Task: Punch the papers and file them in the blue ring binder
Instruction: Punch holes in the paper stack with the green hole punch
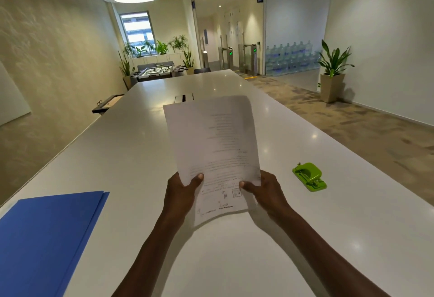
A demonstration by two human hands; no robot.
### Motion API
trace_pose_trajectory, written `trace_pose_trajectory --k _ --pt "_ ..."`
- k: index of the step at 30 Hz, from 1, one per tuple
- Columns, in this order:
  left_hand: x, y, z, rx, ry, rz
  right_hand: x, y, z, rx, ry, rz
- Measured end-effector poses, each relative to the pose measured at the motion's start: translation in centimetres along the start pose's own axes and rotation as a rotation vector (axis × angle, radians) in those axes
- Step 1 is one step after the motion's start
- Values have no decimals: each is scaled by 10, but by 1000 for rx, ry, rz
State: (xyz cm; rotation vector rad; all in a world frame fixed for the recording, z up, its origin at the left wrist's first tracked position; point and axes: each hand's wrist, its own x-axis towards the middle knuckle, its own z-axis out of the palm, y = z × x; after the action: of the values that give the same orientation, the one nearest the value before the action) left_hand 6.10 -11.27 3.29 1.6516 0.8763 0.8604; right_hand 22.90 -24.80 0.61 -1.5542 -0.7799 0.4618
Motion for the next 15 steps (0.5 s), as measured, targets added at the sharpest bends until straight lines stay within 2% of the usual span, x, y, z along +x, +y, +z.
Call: trace_pose_trajectory --k 3,7,12,15 --pt "9 10 6 11 -60 -58 9 -10 -18 -47 -44 37" --pt "16 15 22 -90 -149 -185 16 -9 -48 10 -148 184" --pt "18 6 49 -204 -167 -348 19 7 -79 -31 -238 329" --pt "13 0 65 -208 -181 -380 16 12 -93 32 -285 414"
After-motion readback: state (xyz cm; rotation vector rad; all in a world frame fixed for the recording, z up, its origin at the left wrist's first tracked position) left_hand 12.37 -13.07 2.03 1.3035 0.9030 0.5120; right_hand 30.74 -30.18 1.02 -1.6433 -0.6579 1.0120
